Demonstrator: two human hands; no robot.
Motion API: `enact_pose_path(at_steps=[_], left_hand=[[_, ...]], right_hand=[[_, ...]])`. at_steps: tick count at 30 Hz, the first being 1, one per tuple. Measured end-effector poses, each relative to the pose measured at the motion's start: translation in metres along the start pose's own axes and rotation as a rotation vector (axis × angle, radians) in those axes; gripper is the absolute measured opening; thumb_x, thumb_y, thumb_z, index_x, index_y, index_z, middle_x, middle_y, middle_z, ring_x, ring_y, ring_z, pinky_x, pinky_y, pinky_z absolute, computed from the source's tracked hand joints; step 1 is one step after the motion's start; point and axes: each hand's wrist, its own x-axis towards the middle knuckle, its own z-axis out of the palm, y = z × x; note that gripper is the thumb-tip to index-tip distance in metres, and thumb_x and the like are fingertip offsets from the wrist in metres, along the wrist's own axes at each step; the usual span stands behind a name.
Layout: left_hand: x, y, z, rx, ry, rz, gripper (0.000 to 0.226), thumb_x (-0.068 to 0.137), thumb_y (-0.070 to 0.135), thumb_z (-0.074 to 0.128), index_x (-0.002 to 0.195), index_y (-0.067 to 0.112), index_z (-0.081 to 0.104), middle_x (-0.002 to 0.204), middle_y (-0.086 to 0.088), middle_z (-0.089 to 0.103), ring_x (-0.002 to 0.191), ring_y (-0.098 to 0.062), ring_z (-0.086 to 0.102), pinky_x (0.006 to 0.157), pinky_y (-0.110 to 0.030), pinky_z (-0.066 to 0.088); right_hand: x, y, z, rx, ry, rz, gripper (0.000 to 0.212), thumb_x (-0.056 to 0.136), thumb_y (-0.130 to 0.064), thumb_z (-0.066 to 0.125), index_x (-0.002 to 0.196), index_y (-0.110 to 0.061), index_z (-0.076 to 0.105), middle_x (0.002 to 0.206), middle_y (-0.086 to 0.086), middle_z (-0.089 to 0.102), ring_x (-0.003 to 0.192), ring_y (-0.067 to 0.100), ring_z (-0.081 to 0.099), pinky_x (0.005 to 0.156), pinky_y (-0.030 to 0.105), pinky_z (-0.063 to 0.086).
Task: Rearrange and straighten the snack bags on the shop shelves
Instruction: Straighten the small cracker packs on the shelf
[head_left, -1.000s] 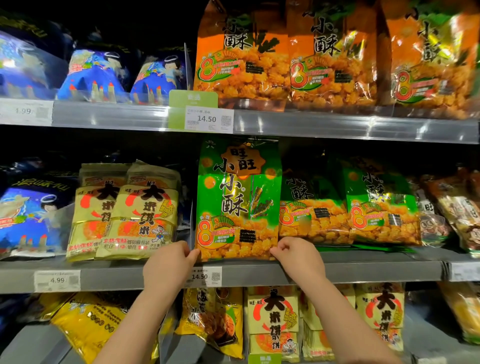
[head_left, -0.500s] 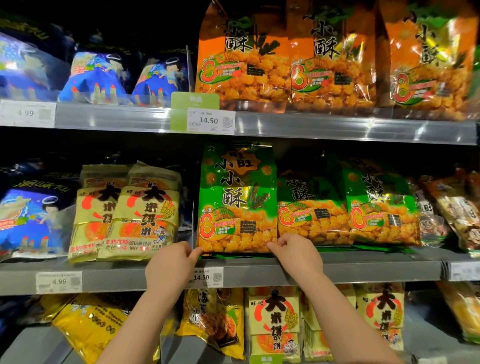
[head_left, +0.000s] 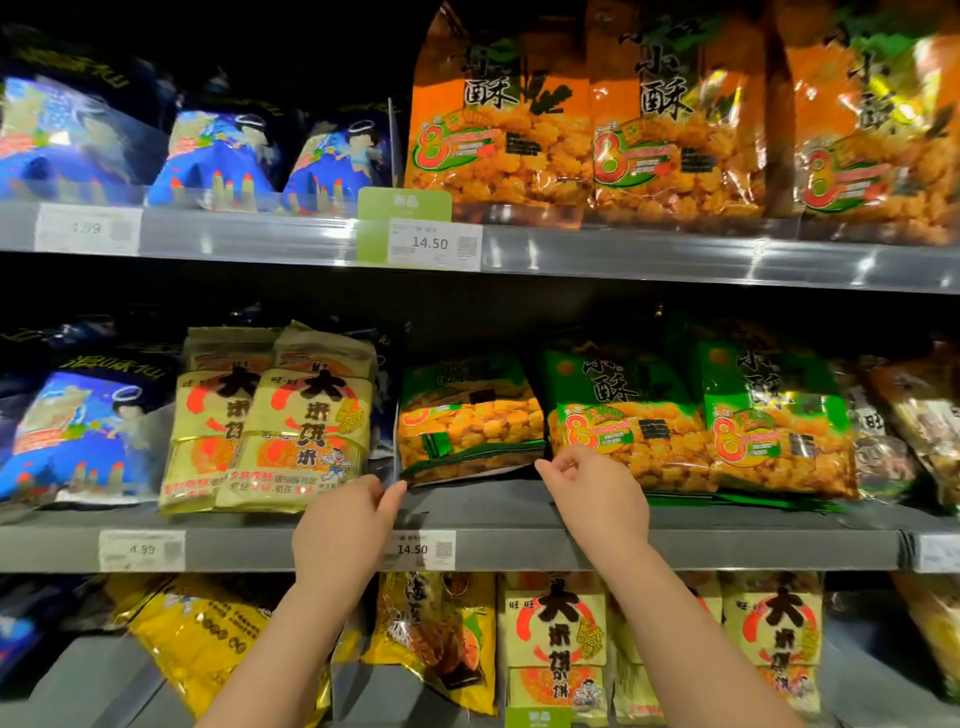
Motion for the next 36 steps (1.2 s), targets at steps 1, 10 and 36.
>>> enact_pose_path(at_steps=[1, 10, 36], left_hand=[[-0.002, 0.000, -0.003, -0.002, 0.016, -0.004, 0.040, 0.092, 0.049, 0.039, 0.072, 0.019, 0.055, 0.059, 0.002, 0.056, 0.060, -0.018, 0.055, 0.047, -0.027, 0.038], [-0.019, -0.020, -0.041, 0.016, 0.125, -0.125, 0.042, 0.093, 0.047, 0.039, 0.071, 0.017, 0.058, 0.060, -0.001, 0.058, 0.065, -0.023, 0.058, 0.055, -0.032, 0.046], [0.061, -0.167, -0.077, -0.022, -0.030, -0.082, 0.054, 0.093, 0.044, 0.039, 0.134, 0.013, 0.025, 0.109, -0.016, 0.062, 0.097, -0.036, 0.060, 0.075, -0.039, 0.047]], right_hand=[[-0.001, -0.003, 0.000, 0.013, -0.005, -0.010, 0.026, 0.091, -0.049, 0.048, 0.094, -0.026, 0.060, 0.083, -0.005, 0.067, 0.074, 0.016, 0.060, 0.051, 0.023, 0.041], [-0.013, -0.050, 0.020, 0.114, -0.103, -0.163, 0.024, 0.091, -0.046, 0.047, 0.087, -0.027, 0.060, 0.083, -0.007, 0.066, 0.075, 0.015, 0.058, 0.057, 0.027, 0.045], [-0.015, -0.201, 0.130, 0.821, -0.344, 0.271, 0.071, 0.052, -0.035, 0.088, 0.112, -0.015, 0.056, 0.105, 0.003, 0.069, 0.093, 0.019, 0.066, 0.084, 0.040, 0.055]])
